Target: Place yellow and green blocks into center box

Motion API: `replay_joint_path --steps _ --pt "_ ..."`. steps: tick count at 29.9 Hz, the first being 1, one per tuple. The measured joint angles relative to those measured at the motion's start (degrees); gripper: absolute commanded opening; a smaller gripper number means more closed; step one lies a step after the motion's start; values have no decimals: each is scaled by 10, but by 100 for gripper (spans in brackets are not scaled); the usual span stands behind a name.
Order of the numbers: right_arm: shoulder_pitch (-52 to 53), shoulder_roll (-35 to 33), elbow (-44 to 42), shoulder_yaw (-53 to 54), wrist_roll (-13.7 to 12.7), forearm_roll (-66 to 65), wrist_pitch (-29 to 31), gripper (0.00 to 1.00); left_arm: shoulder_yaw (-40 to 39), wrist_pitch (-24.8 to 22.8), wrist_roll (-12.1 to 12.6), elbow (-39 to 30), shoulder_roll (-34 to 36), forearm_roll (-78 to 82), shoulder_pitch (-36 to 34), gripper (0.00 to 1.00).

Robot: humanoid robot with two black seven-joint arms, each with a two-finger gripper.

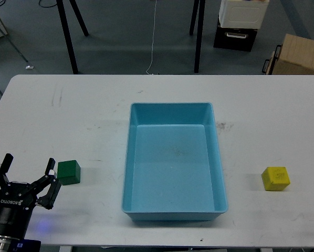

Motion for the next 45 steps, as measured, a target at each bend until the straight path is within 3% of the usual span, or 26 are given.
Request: replay_joint_path --steps 8,15,21,27,30,38,45 --pt "10 -23 2 9 0 -49 0 100 12 0 0 1 4 12 -8 100" --pt "82 -207 0 29 -2 -182 -53 100 13 0 1 7 4 14 -21 100" --pt "156 -389 -23 -35 -16 -294 -85 100 13 0 0 7 4 15 -32 100" --pt "297 -560 -58 -202 -47 -376 -114 100 13 0 1 8 0 15 -50 100" --pt "413 -605 -64 -328 -68 -430 -114 100 13 0 1 9 -1 15 -60 100" --pt "710 -609 -63 -677 -95 -568 -93 100 14 0 0 29 -3 18 -76 100" --pt "861 -563 -62 -874 -103 -619 -72 100 24 0 0 35 -5 28 -78 100"
